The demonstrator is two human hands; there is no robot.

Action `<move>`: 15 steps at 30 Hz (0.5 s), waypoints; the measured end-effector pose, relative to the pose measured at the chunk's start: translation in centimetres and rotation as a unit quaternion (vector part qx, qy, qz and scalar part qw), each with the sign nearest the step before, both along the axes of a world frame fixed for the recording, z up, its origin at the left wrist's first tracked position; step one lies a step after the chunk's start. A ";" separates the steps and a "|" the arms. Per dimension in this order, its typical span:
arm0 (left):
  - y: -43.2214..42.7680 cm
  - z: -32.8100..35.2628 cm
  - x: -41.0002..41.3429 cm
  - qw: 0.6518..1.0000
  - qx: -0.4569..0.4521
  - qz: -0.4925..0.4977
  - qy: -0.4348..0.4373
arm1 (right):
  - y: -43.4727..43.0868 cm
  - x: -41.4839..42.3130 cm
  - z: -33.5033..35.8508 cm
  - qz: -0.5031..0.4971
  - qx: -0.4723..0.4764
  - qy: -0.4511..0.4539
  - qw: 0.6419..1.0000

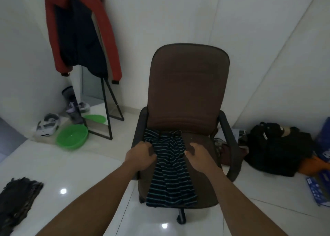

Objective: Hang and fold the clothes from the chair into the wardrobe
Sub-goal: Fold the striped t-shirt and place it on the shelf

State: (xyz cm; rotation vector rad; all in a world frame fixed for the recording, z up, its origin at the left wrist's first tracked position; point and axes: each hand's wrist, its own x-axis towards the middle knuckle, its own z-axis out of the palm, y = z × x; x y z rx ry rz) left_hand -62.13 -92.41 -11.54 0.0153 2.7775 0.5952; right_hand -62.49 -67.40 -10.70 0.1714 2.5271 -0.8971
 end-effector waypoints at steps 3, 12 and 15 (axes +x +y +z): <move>0.7 -2.5 -4.5 0.999 0.006 -0.027 -0.037 | 0.2 -4.5 -2.6 -0.002 -0.005 -0.026 1.000; 2.7 -13.1 -18.5 0.990 -0.007 -0.056 -0.131 | 0.8 -20.5 -15.0 0.032 -0.007 -0.143 0.989; 3.8 -16.3 -22.9 0.984 -0.033 -0.062 -0.164 | 0.9 -24.1 -20.4 0.047 -0.004 -0.179 0.983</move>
